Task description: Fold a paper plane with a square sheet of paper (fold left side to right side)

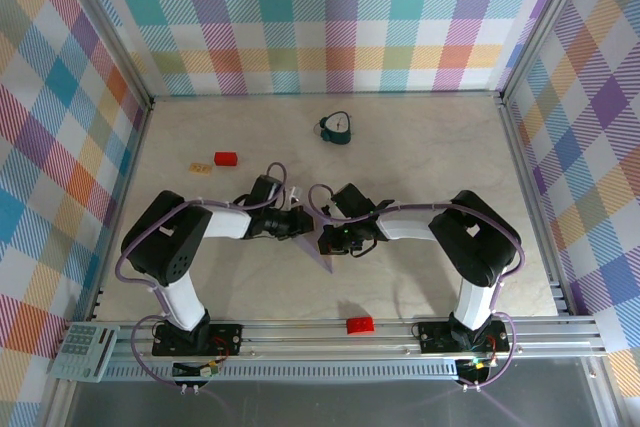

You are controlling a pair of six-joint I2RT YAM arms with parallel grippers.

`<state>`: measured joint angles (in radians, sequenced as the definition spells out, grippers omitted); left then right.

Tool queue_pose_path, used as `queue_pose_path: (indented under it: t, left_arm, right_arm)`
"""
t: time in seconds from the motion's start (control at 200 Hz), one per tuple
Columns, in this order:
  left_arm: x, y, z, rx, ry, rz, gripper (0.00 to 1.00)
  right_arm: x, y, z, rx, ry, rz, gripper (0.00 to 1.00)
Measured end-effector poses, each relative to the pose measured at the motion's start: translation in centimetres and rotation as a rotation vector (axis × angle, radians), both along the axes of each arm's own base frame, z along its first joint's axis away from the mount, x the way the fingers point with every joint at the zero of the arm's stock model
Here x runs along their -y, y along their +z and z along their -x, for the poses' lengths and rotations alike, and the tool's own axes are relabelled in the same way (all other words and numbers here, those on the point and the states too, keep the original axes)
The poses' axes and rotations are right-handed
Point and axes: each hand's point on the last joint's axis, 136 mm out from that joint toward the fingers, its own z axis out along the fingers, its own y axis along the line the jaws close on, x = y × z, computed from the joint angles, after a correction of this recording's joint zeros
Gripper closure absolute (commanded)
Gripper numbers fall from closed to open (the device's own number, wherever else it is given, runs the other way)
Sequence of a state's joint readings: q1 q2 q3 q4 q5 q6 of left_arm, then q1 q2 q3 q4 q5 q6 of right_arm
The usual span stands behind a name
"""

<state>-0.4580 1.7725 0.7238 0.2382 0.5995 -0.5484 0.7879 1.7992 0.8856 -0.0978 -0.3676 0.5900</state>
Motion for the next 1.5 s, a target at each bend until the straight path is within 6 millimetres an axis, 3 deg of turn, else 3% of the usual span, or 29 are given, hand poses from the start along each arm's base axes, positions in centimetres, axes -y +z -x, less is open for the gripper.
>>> queue_pose_path:
  t: [0.385, 0.555, 0.705, 0.86, 0.985, 1.22, 1.305, 1.5]
  left_arm:
    - [-3.1, 0.2, -6.2, 0.047, 0.064, -0.045, 0.9]
    - [-3.9, 0.3, -7.6, 0.066, 0.073, -0.086, 0.9]
    - [-5.9, 1.1, -9.0, 0.125, 0.127, -0.139, 0.9]
    - [-6.5, 4.4, -7.1, 0.19, 0.138, -0.132, 0.9]
    - [-4.4, 6.3, -4.2, 0.226, 0.074, -0.086, 0.9]
    - [0.9, 5.1, 1.4, 0.181, -0.094, -0.019, 0.91]
    - [1.9, 4.7, 2.0, 0.175, -0.121, -0.003, 0.91]
    - [2.1, 2.8, 1.5, 0.15, -0.116, -0.015, 0.91]
  right_arm:
    - [0.1, -0.2, -0.4, 0.028, -0.011, 0.001, 1.0]
    - [0.1, 0.1, -0.2, 0.028, -0.008, -0.008, 1.0]
    - [0.4, 0.1, 0.0, 0.031, -0.01, -0.006, 1.0]
    - [1.3, 0.2, 0.4, 0.043, -0.018, 0.006, 1.0]
    - [1.4, 0.2, 0.4, 0.047, -0.017, 0.01, 1.0]
    - [1.4, 0.2, 0.4, 0.051, -0.016, 0.011, 1.0]
    - [1.4, 0.2, 0.4, 0.051, -0.016, 0.011, 1.0]
    - [1.4, 0.2, 0.4, 0.051, -0.016, 0.011, 1.0]
